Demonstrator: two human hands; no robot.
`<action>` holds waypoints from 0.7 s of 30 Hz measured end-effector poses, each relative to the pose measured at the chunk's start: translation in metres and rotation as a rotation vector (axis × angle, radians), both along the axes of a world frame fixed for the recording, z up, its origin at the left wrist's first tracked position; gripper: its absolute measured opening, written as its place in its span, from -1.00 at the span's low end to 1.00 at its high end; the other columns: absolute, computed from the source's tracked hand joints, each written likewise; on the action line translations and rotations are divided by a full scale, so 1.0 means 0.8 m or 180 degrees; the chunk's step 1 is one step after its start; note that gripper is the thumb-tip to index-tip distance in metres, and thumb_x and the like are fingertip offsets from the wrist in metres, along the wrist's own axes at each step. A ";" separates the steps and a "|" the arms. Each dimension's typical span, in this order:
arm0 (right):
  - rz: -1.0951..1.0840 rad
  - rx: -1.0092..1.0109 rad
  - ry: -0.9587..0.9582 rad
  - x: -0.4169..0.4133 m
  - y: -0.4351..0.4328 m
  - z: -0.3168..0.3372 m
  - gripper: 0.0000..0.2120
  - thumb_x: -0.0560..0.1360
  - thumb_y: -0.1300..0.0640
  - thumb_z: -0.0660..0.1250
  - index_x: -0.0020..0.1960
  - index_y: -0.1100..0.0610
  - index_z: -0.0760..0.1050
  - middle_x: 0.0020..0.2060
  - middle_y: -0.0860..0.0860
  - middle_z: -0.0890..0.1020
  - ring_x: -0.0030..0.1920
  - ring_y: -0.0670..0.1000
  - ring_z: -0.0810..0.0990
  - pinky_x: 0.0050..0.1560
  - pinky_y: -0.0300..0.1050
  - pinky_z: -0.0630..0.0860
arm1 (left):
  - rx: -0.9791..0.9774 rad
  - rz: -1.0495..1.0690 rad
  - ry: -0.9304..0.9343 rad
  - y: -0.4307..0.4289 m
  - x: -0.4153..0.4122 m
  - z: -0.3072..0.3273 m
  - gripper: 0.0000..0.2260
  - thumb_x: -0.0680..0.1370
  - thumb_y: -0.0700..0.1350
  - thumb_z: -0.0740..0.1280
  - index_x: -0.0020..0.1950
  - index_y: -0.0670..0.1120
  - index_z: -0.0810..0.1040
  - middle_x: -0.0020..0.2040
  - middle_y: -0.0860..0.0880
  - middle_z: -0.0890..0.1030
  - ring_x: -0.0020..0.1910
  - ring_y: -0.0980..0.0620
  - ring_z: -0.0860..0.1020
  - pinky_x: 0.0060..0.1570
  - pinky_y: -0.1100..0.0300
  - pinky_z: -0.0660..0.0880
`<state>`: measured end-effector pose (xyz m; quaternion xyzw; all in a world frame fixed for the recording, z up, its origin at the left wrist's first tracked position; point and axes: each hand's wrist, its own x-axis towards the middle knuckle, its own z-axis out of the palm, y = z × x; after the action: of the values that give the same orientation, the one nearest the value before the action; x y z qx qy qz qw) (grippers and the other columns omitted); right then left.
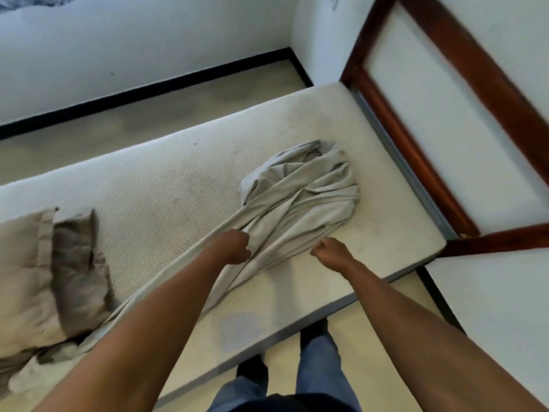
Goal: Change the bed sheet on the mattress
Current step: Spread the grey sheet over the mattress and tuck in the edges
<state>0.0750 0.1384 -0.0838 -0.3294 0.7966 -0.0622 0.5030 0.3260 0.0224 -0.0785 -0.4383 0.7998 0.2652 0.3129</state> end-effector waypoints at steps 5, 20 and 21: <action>-0.0424 0.0238 0.0039 -0.142 -0.035 -0.060 -0.72 0.61 0.10 0.34 0.17 0.32 0.54 0.08 0.14 0.62 0.14 0.18 0.58 0.15 -0.02 0.49 | 0.0209 0.0306 0.0218 -0.037 -0.126 -0.051 -0.56 0.56 0.08 0.34 0.39 -0.06 0.47 0.32 -0.10 0.55 0.27 -0.10 0.52 0.22 0.06 0.48; -0.1195 -0.0775 -0.0356 -0.246 -0.193 -0.242 -0.64 0.58 0.15 0.38 0.35 0.17 0.50 0.22 0.18 0.61 0.24 0.15 0.58 0.27 0.09 0.51 | 0.0296 0.2443 0.1297 -0.167 -0.319 -0.169 -0.12 0.38 0.50 0.35 0.52 -0.02 0.37 0.43 -0.03 0.50 0.40 -0.04 0.47 0.39 0.08 0.39; -0.0936 -0.0890 -0.0812 -0.221 -0.185 -0.222 -0.70 0.59 0.19 0.36 0.32 0.14 0.52 0.14 0.11 0.62 0.16 0.10 0.58 0.19 0.07 0.54 | 0.0525 0.2881 0.1524 -0.169 -0.319 -0.153 -0.10 0.31 0.55 0.35 0.48 0.01 0.43 0.38 0.01 0.55 0.35 0.00 0.52 0.37 0.04 0.42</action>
<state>-0.1020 -0.0092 -0.2612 -0.2657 0.7496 -0.2855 0.5347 0.0704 -0.1129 -0.2008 -0.6412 0.5557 0.5291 0.0086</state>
